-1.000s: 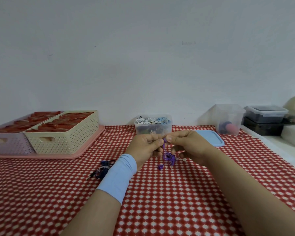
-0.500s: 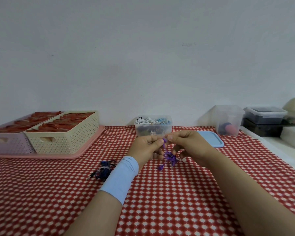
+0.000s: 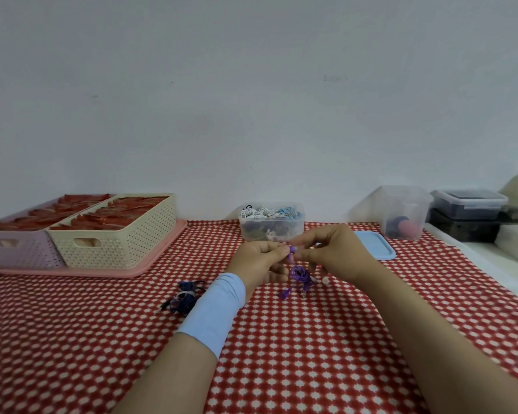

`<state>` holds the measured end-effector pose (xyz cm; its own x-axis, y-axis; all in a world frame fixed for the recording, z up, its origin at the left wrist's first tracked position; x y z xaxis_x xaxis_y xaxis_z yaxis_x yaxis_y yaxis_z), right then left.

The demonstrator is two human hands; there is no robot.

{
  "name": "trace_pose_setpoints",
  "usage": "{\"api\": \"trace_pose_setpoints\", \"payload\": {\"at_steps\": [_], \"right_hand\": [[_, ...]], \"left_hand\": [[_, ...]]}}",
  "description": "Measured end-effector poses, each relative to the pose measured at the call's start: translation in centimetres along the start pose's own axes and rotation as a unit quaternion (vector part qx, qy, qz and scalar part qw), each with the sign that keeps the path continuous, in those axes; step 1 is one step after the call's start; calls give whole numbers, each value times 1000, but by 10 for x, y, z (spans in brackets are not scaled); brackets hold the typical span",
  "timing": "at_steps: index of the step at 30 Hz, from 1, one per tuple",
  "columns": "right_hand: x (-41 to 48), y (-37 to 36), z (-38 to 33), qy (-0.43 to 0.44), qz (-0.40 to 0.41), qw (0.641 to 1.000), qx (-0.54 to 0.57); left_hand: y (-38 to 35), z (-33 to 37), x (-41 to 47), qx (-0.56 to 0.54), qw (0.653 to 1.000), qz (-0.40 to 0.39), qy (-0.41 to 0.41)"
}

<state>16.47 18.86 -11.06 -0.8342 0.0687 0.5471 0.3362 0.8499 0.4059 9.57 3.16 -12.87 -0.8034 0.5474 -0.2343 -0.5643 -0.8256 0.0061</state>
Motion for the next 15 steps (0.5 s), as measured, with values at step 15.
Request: {"api": "trace_pose_setpoints", "payload": {"at_steps": [15], "right_hand": [[-3,1,1,-31,14,999,43]], "left_hand": [[1,5,-4,121,982,79,-122]]}}
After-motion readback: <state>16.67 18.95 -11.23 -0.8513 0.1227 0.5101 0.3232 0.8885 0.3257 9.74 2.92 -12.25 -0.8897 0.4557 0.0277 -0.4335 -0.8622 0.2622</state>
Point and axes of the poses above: each hand's wrist, its own x-axis towards the middle knuckle, its own y-axis out of the back of the hand, z = x × y, the point moved 2 cm from there along x, towards the middle knuckle, and after that the axes turned 15 degrees about y, right-handed, at the moved point
